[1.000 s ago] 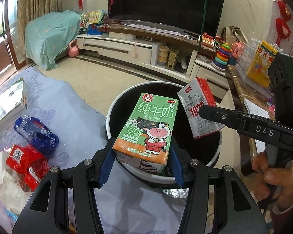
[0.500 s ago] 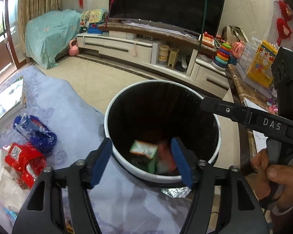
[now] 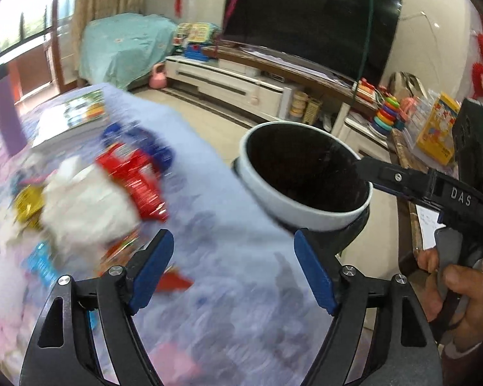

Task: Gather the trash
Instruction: 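Open the left tool over the bin while the right tool releases its carton, then grasp the white foam fruit net with the left tool while the right grasps the orange snack bag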

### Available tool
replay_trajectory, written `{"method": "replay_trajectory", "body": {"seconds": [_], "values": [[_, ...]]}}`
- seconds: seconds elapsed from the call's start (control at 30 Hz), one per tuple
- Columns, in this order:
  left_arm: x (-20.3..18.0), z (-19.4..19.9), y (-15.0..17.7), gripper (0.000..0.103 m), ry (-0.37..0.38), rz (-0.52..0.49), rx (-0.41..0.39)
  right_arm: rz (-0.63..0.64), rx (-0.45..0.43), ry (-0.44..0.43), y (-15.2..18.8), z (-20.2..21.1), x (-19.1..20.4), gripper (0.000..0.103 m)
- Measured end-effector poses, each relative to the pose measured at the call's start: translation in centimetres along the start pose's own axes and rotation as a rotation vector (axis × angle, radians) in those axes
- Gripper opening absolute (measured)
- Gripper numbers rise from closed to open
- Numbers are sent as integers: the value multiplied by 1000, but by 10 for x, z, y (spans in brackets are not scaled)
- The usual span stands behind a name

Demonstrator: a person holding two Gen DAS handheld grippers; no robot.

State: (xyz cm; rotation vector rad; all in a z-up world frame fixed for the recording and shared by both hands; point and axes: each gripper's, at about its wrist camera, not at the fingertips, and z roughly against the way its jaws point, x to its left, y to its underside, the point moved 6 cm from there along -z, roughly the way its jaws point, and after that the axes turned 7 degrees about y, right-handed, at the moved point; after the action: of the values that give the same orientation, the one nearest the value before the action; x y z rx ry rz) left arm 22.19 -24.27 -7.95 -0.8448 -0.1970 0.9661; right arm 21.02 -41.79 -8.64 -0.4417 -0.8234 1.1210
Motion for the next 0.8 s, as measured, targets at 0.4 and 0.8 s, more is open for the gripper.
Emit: {"method": "replay_trajectory", "body": {"seconds": [0.4,0.8], "values": [[59,53,36,80,-69,126,-62,65,33,-66,35,-1,56,91],[108,89,76,80,-148,223,-74,153,81,-126,70,-10,109,92]]}}
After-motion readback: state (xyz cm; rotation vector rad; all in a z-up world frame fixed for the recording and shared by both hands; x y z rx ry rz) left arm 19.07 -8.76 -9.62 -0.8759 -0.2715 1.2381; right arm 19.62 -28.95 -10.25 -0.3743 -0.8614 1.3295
